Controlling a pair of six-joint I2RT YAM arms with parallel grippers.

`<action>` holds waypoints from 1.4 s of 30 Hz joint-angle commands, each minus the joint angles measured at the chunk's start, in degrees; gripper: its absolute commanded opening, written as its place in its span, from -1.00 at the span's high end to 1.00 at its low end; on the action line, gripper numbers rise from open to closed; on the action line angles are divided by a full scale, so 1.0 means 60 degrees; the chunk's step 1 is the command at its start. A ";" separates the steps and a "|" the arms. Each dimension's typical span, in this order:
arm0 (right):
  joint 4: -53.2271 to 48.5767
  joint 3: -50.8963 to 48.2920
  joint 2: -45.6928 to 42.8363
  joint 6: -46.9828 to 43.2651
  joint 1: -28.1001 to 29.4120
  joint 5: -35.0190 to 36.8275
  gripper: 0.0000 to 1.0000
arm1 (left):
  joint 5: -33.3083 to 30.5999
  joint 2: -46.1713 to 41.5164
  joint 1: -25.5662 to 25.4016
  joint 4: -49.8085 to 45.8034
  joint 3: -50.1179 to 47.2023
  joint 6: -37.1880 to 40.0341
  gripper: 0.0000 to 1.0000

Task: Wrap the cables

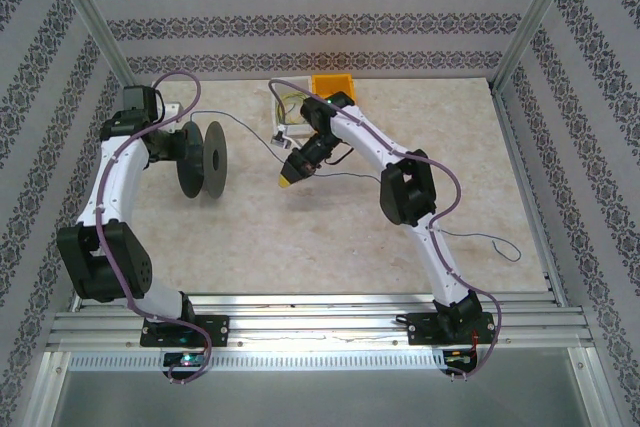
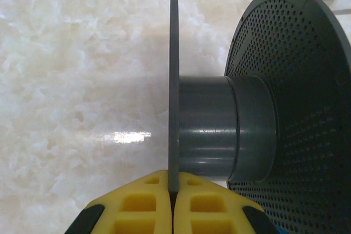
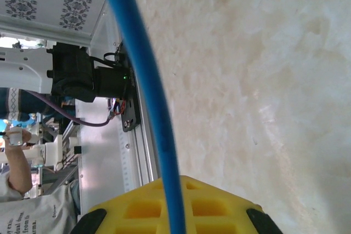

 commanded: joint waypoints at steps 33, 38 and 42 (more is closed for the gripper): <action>0.0269 0.2084 0.1815 0.1680 0.0226 0.1424 1.00 | -0.0451 -0.1199 0.0015 0.0588 -0.0004 -0.0067 -0.31; 0.0301 0.2203 0.1902 0.1777 0.0228 0.1544 1.00 | -0.0148 -0.1734 0.0233 0.0991 -0.0560 -0.0238 -0.31; 0.0281 0.2249 0.1962 0.1794 0.0227 0.1606 1.00 | 0.0353 -0.1863 0.0256 0.1116 -0.0715 -0.0099 -0.31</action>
